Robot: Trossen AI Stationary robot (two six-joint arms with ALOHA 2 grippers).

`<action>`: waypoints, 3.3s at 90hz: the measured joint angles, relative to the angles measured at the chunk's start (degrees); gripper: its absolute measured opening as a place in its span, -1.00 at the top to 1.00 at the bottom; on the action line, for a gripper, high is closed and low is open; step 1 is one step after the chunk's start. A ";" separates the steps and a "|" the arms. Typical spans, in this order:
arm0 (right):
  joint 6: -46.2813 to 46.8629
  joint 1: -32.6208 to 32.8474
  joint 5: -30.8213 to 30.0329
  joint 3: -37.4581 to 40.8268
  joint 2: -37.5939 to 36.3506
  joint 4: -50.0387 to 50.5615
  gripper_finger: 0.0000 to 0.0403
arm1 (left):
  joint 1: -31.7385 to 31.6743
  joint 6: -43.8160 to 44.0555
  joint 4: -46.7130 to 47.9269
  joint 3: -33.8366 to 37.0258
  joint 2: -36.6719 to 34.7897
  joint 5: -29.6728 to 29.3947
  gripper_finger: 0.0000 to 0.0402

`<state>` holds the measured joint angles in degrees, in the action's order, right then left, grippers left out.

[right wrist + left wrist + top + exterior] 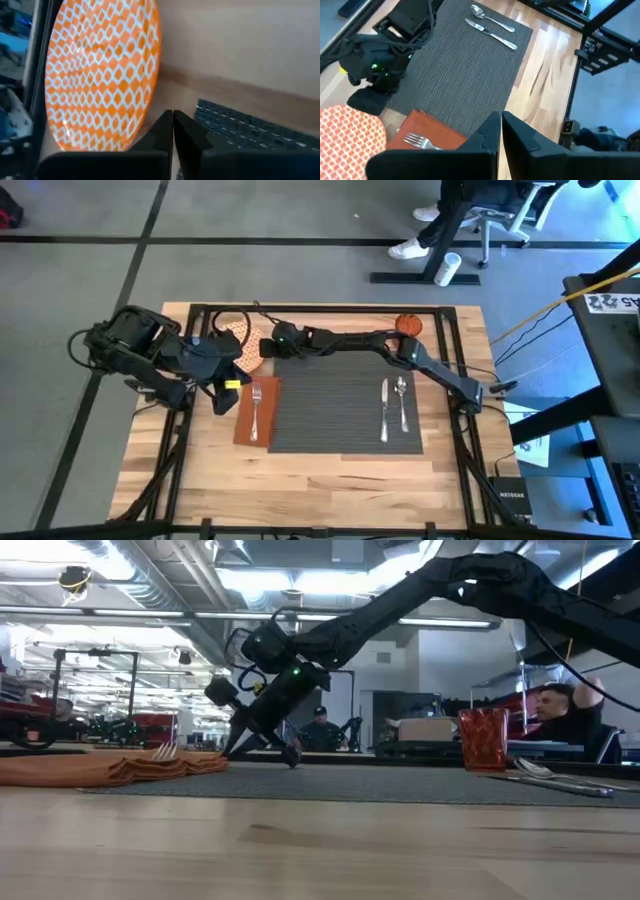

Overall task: Set table place
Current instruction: Put the orange plate on the gray tablemat to the left of the silver fork

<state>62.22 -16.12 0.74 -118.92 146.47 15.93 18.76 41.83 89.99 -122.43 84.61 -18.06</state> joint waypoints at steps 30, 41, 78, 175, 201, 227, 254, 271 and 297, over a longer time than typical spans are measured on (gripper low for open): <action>-18.75 -0.49 -0.32 -10.22 -5.08 16.11 1.00 | -0.04 3.74 -0.02 7.67 0.16 -9.23 1.00; -23.60 -2.29 -2.66 -13.39 -7.01 23.92 1.00 | -0.04 4.31 0.02 6.37 -0.27 -12.94 1.00; -33.50 -8.85 -5.58 -15.03 -20.08 29.65 1.00 | -0.68 3.10 0.00 5.83 -2.12 -18.17 1.00; -41.78 6.64 -16.44 -15.08 -51.11 52.81 1.00 | -31.89 -7.36 -15.53 39.73 -2.12 1.77 1.00; -41.05 12.41 -19.77 -15.05 -51.23 53.13 1.00 | -39.44 -6.74 -25.00 53.76 -2.12 2.91 1.00; -38.36 16.03 -23.96 -15.06 -51.23 53.20 1.00 | -46.95 -6.01 -40.04 67.30 -2.09 5.26 1.00; -36.58 18.14 -25.80 -15.06 -51.21 53.26 1.00 | -54.45 -6.88 -50.04 75.90 -2.09 6.49 1.00; -35.45 18.14 -26.58 -15.06 -51.21 53.53 1.00 | -56.80 -7.69 -55.15 78.40 -0.56 7.66 1.00; -35.43 18.03 -27.20 -15.06 -51.19 54.52 1.00 | -57.66 -10.40 -61.34 78.45 7.72 10.37 1.00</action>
<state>26.79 1.91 -26.46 -133.98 95.29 70.45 -38.89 31.43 28.65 -43.97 92.34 -7.69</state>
